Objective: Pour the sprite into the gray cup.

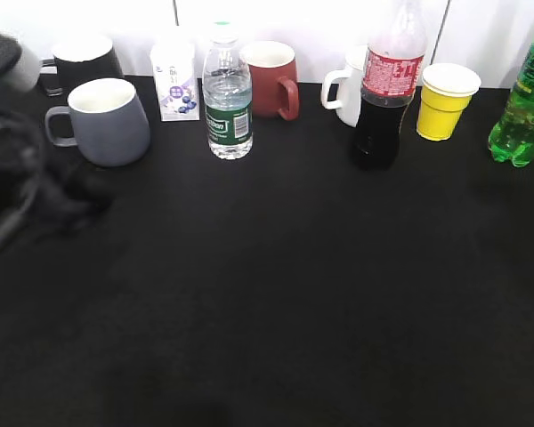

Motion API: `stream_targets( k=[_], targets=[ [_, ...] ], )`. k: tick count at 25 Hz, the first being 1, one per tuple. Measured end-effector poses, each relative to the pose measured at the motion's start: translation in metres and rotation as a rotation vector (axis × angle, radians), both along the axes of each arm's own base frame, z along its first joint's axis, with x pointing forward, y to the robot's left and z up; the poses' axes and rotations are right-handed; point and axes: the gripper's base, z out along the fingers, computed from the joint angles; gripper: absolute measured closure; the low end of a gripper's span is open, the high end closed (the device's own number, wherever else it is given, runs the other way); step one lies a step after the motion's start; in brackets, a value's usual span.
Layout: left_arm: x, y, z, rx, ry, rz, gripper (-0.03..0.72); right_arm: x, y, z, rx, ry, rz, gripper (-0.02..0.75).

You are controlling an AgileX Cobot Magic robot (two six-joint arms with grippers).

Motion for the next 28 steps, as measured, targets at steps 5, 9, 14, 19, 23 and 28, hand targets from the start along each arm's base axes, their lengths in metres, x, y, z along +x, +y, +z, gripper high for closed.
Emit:
stream_targets(
  k=[5, 9, 14, 19, 23, 28],
  targets=[
    [-0.045, 0.050, 0.028, 0.280, 0.197, 0.201, 0.373, -0.049, 0.004, 0.050, 0.062, -0.045, -0.020, 0.143],
    [-0.117, 0.087, 0.063, 0.124, 0.130, 0.236, 0.203, -0.122, 0.010, 0.097, 0.124, -0.238, -0.006, 0.143],
    [-0.174, 0.112, 0.051, -0.055, 0.000, 0.187, 0.195, -0.205, 0.008, 0.095, 0.067, -0.212, 0.004, 0.144],
    [-0.181, 0.113, 0.029, -0.027, 0.010, 0.127, 0.195, -0.239, 0.005, 0.051, 0.025, -0.251, -0.017, 0.144],
    [-0.181, 0.109, 0.029, -0.033, -0.011, 0.065, 0.195, -0.239, 0.004, 0.048, 0.022, -0.296, -0.016, 0.144],
    [-0.171, 0.106, 0.024, -0.048, -0.094, 0.076, 0.193, -0.230, 0.004, 0.045, 0.020, -0.372, -0.014, 0.144]
  ],
)
